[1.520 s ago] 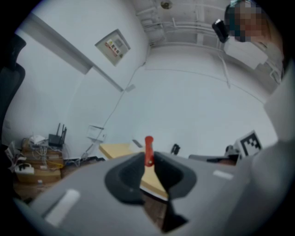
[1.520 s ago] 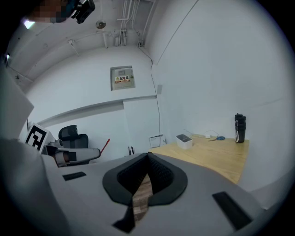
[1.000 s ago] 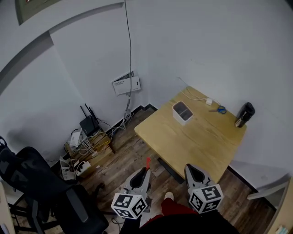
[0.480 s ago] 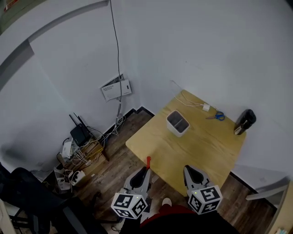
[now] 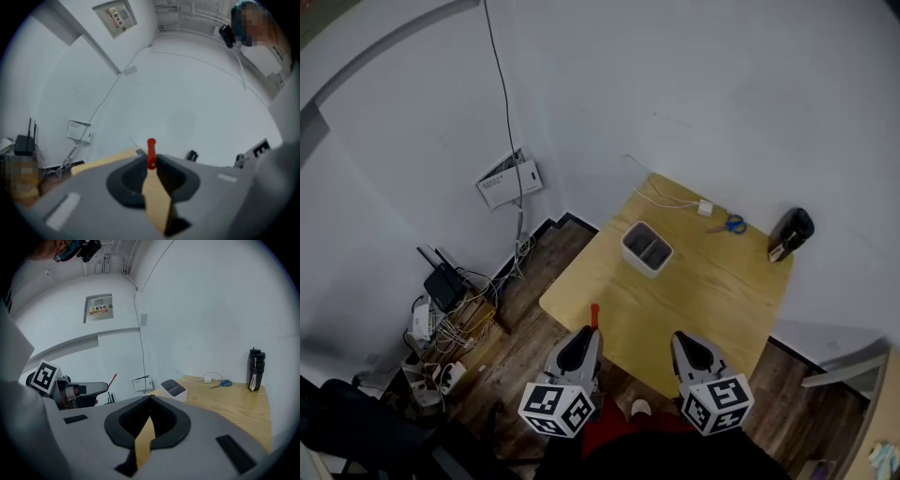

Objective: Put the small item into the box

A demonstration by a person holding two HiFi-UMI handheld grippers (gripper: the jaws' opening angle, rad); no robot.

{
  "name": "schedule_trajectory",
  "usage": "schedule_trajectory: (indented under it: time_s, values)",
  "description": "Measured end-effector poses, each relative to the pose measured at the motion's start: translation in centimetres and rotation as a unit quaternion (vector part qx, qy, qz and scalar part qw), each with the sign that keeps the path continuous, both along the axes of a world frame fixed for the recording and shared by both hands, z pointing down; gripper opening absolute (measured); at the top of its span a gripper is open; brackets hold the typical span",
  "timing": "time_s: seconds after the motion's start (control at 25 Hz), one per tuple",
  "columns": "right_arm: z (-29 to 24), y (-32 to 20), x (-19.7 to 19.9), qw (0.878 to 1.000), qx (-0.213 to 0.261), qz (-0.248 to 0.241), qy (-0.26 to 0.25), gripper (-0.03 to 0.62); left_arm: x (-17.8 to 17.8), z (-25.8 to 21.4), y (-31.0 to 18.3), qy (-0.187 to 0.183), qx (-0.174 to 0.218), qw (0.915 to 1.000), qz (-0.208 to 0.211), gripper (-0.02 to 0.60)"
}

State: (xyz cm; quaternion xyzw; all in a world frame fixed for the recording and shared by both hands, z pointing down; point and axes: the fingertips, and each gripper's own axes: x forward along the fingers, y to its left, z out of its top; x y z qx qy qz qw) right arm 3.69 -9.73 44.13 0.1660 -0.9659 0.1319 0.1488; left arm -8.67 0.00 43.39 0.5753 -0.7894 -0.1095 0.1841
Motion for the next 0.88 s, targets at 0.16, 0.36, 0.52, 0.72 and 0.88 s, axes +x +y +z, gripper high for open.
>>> schedule_trajectory:
  time_s: [0.16, 0.36, 0.52, 0.72, 0.88]
  values:
    - [0.2, -0.9, -2.0, 0.999, -0.003, 0.032, -0.003, 0.008, -2.6, 0.1, -1.5, -0.001, -0.003, 0.9996, 0.029, 0.063]
    - [-0.3, -1.8, -5.9, 0.997, -0.006, 0.075, -0.011, 0.008, -6.5, -0.5, -3.5, -0.008, -0.009, 0.9969, 0.078, 0.063]
    - [0.4, -2.6, -7.9, 0.994, -0.013, 0.107, -0.004, 0.008, -8.9, -0.5, -5.1, -0.008, -0.009, 0.9938, 0.111, 0.063]
    - [0.4, -3.5, -9.5, 0.99, -0.01, 0.144, -0.002, 0.008, -11.2, -0.2, -6.8, 0.0, -0.004, 0.9901, 0.14, 0.063]
    - [0.1, -3.9, -9.9, 0.986, -0.006, 0.168, 0.001, 0.008, -12.0, -0.2, -8.2, 0.007, -0.001, 0.9865, 0.164, 0.063]
